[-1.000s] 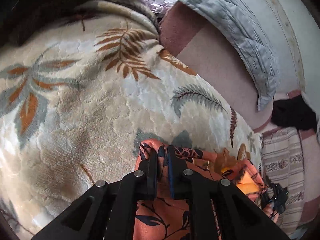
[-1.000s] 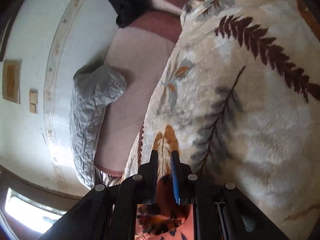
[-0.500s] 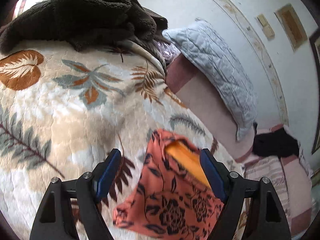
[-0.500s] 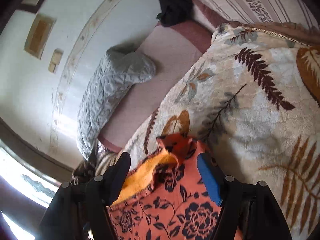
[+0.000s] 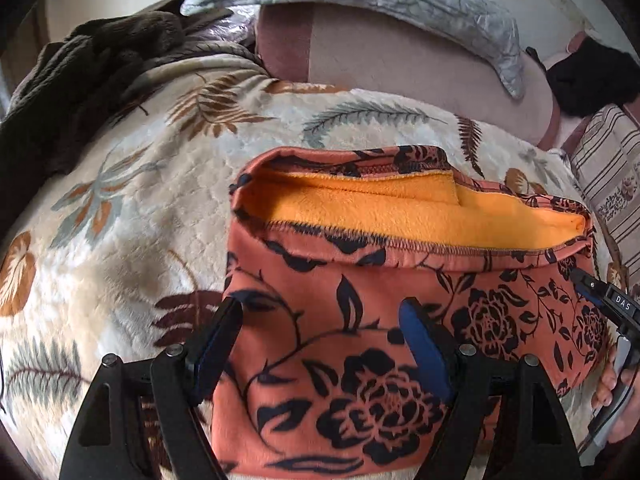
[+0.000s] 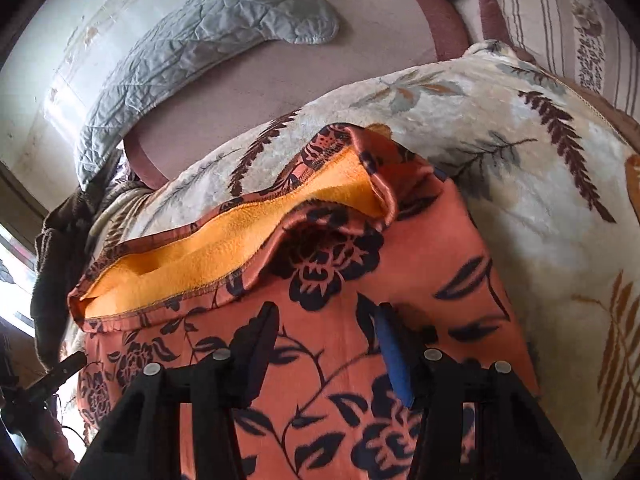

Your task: Fold small clothes

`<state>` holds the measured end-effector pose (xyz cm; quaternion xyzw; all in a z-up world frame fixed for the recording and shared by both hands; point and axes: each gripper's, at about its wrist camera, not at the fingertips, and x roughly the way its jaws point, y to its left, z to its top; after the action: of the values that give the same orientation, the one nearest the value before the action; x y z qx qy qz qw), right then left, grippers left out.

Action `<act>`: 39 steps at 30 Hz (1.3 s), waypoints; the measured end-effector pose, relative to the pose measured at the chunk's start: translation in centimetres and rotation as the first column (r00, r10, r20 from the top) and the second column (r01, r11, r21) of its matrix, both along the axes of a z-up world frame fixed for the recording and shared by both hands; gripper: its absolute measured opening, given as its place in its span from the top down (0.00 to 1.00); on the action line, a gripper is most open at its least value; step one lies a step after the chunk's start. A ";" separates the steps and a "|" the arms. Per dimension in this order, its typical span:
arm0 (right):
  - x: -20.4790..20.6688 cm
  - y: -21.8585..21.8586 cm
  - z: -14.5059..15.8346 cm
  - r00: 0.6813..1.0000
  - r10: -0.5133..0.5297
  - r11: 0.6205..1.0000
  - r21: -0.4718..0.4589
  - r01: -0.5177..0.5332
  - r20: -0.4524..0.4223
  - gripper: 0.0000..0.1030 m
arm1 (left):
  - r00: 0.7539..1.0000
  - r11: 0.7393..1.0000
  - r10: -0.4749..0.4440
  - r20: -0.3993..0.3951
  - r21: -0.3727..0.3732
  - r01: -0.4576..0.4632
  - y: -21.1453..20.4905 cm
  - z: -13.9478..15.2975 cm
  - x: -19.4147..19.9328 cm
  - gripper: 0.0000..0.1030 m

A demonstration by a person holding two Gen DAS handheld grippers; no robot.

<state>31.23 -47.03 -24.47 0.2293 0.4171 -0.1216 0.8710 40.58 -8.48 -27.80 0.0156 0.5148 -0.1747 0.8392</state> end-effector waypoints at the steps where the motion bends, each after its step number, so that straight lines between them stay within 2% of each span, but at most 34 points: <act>1: 1.1 0.1 -0.1 1.000 0.009 1.000 -0.017 -0.008 0.001 0.49 | 0.999 0.999 -0.031 -0.022 -0.019 0.030 -0.7 -0.2 1.5 0.21; 3: 3.0 0.0 0.1 0.999 -0.001 0.999 -0.039 0.002 0.032 0.49 | 0.999 0.999 -0.041 -0.018 -0.028 0.041 -2.0 0.1 4.3 0.21; 4: 3.7 -0.5 0.4 0.997 -0.017 1.000 -0.024 0.019 0.076 0.49 | 1.000 0.998 -0.026 0.000 -0.049 0.026 -2.2 0.5 5.4 0.21; 6: 3.8 -2.0 1.5 0.970 -0.069 0.997 0.051 0.059 0.233 0.49 | 0.999 0.984 0.051 0.007 -0.172 -0.049 -0.9 1.4 7.7 0.21; 7: 3.3 -2.8 2.0 0.948 -0.109 0.993 0.079 0.089 0.298 0.49 | 0.992 0.961 0.126 -0.001 -0.250 -0.122 0.4 1.8 8.5 0.21; 9: 2.6 -4.1 2.5 0.926 -0.163 0.983 0.138 0.123 0.339 0.49 | 0.969 0.897 0.248 0.003 -0.378 -0.229 3.1 2.4 8.5 0.21; 10: 2.3 -4.5 2.5 0.927 -0.162 0.980 0.161 0.112 0.338 0.49 | 0.956 0.885 0.294 0.017 -0.382 -0.265 4.0 2.7 8.2 0.21; 11: 2.1 -4.7 2.6 0.933 -0.151 0.982 0.160 0.103 0.325 0.49 | 0.944 0.887 0.328 0.041 -0.358 -0.292 4.5 2.9 7.7 0.21; 13: 1.4 -4.3 2.9 0.947 -0.115 0.990 0.114 0.084 0.299 0.49 | 0.936 0.896 0.343 0.083 -0.327 -0.299 5.4 3.6 5.7 0.21; 14: 0.9 -4.0 3.1 0.954 -0.094 0.993 0.099 0.068 0.286 0.49 | 0.935 0.900 0.341 0.096 -0.319 -0.296 5.7 3.9 4.5 0.21; 16: 0.0 -3.4 3.5 0.969 -0.076 0.995 0.082 0.059 0.236 0.49 | 0.945 0.925 0.305 0.117 -0.271 -0.265 5.9 4.4 1.4 0.21; 18: -1.4 -2.9 3.7 0.979 -0.067 0.993 0.108 0.047 0.195 0.49 | 0.948 0.947 0.279 0.154 -0.207 -0.246 6.1 4.5 -1.9 0.21; 20: -3.0 -2.7 3.9 0.979 -0.075 0.984 0.172 0.042 0.188 0.49 | 0.944 0.952 0.281 0.172 -0.176 -0.252 6.4 4.4 -4.9 0.21; 22: -5.2 -1.9 4.2 0.977 -0.051 0.974 0.229 0.002 0.205 0.49 | 0.954 0.954 0.256 0.155 -0.199 -0.224 6.4 4.2 -6.9 0.21; 24: -7.4 -0.3 4.1 0.983 -0.006 0.980 0.197 -0.030 0.184 0.49 | 0.966 0.966 0.220 0.135 -0.168 -0.197 5.9 3.7 -7.8 0.20; 26: -8.7 0.9 2.9 0.995 0.015 0.984 0.175 -0.032 0.096 0.49 | 0.963 0.967 0.248 0.105 -0.086 -0.240 5.8 2.3 -7.8 0.20; 27: -9.3 1.1 1.7 0.999 0.016 0.980 0.197 -0.023 0.041 0.49 | 0.964 0.967 0.256 0.077 -0.020 -0.255 5.7 1.0 -7.5 0.20; 28: -9.6 1.1 0.3 1.000 0.012 0.974 0.228 -0.006 -0.024 0.48 | 0.967 0.965 0.255 0.015 0.066 -0.256 5.6 -0.8 -7.1 0.19; 29: -9.9 0.9 -1.3 0.995 0.004 0.966 0.259 0.021 -0.095 0.47 | 0.963 0.961 0.260 -0.067 0.112 -0.252 5.8 -2.7 -6.9 0.19; 30: -10.3 0.5 -2.4 0.993 -0.005 0.956 0.292 0.039 -0.115 0.48 | 0.954 0.960 0.279 -0.112 0.064 -0.273 6.6 -3.5 -7.0 0.17; 31: -10.9 0.4 -2.3 0.996 -0.015 0.952 0.304 0.042 -0.090 0.48 | 0.948 0.953 0.301 -0.103 0.015 -0.302 7.3 -3.0 -7.3 0.18; 33: -11.7 0.2 -1.2 0.998 -0.016 0.949 0.313 0.036 -0.065 0.48 | 0.953 0.956 0.290 -0.086 -0.015 -0.293 7.6 -1.5 -7.9 0.18; 35: -13.1 0.0 -0.5 0.999 -0.042 0.935 0.353 0.042 -0.006 0.40 | 0.955 0.956 0.292 -0.045 -0.026 -0.294 7.7 -0.3 -9.1 0.18; 37: -14.6 -0.2 -0.7 0.997 -0.071 0.899 0.434 0.054 0.023 0.36 | 0.957 0.953 0.283 -0.058 -0.091 -0.288 8.0 0.1 -10.6 0.18; 39: -15.5 -0.3 -1.2 0.994 -0.097 0.852 0.521 0.061 0.042 0.35 | 0.953 0.943 0.285 -0.105 -0.150 -0.299 8.2 -0.1 -11.8 0.18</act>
<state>15.75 -47.38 -25.70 0.4762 0.3953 -0.0328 0.7848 28.79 -0.24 -27.93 -0.1371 0.5291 -0.0906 0.8325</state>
